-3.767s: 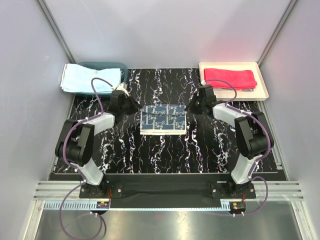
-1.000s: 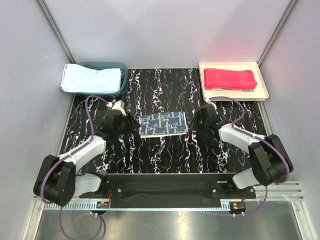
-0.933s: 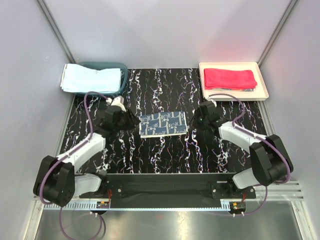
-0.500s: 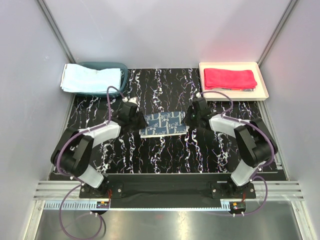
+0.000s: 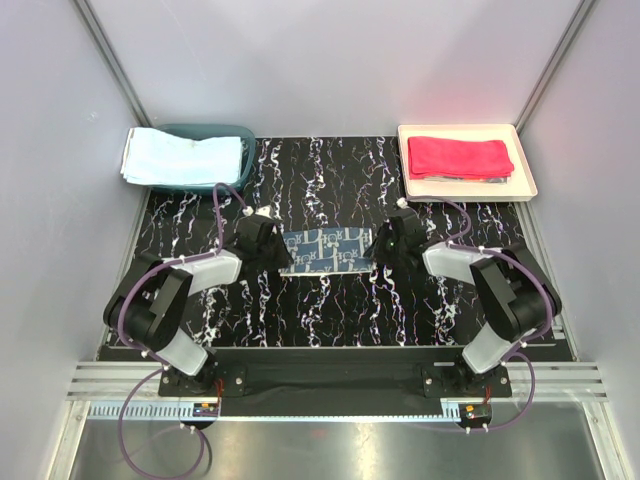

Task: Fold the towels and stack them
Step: Smooth out wrinkles on the folded towel, then neatly place the folded towel into the bin

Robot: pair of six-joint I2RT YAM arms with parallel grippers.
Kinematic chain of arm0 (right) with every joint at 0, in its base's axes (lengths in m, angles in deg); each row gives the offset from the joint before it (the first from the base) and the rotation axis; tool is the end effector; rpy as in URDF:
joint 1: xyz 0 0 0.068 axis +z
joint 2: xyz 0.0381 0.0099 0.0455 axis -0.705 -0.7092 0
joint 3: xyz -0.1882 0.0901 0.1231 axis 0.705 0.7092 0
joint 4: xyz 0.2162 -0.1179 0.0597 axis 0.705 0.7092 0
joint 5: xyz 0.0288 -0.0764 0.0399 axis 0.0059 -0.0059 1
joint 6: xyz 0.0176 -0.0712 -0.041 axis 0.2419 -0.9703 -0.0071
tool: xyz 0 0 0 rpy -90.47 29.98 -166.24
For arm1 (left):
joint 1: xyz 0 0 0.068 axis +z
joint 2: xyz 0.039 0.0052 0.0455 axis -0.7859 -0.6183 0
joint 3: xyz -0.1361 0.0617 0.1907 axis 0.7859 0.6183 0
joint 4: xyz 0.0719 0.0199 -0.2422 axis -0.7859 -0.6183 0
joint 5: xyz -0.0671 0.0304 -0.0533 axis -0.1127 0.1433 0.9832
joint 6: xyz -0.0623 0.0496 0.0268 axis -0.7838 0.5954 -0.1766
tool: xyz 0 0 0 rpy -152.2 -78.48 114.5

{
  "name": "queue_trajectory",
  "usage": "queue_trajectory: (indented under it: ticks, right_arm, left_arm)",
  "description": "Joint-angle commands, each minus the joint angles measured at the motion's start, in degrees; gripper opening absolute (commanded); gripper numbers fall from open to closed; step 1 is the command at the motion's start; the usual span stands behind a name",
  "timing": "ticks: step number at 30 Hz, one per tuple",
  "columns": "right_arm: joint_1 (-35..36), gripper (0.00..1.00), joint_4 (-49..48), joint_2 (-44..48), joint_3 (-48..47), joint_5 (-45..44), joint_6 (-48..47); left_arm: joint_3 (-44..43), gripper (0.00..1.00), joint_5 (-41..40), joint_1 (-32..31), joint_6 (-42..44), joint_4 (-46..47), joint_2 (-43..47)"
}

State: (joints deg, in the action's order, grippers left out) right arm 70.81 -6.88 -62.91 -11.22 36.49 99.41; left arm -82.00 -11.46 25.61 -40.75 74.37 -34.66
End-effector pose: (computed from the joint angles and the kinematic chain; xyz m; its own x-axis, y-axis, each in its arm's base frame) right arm 0.2999 0.1538 0.0918 -0.8076 0.3130 -0.4997 0.0265 0.8659 0.4996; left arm 0.2820 -0.1430 0.0936 -0.8138 -0.2841 -0.5069 -0.0370 0.8959 -0.4427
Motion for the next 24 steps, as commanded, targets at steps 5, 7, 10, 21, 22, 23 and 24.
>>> queue_trajectory:
  ticks: [5,7,10,21,22,23,24]
  right_arm:
    - [0.48,0.36,14.97,2.03,-9.74,-9.27,-8.33]
    - [0.48,0.38,17.87,0.35,-13.43,-12.08,-9.75]
    - [0.48,0.42,16.84,-1.59,-14.85,-9.64,-11.07]
    - [0.57,0.59,17.97,-5.28,-16.35,-5.77,-11.07]
    - [0.74,0.60,17.19,-5.28,-15.91,-5.41,-10.90]
    - [0.92,0.60,16.75,-5.19,-15.64,-5.41,-10.81]
    - [1.00,0.60,16.31,-5.19,-15.12,-5.41,-10.64]
  left_arm:
    - [-0.96,0.24,-1.41,-0.17,1.74,-2.06,1.07]
    - [-1.84,0.24,-1.31,-0.17,1.83,-2.15,0.99]
    - [-2.64,0.24,-1.05,-0.08,2.36,-3.99,1.16]
    - [-3.69,0.24,-0.52,-0.17,3.15,-4.88,0.99]
    - [-3.69,0.24,-0.44,-0.08,3.06,-4.70,0.81]
    - [-3.78,0.24,-0.17,-0.08,3.06,-4.53,0.55]
    - [-3.78,0.24,-0.08,-0.08,2.97,-4.61,0.46]
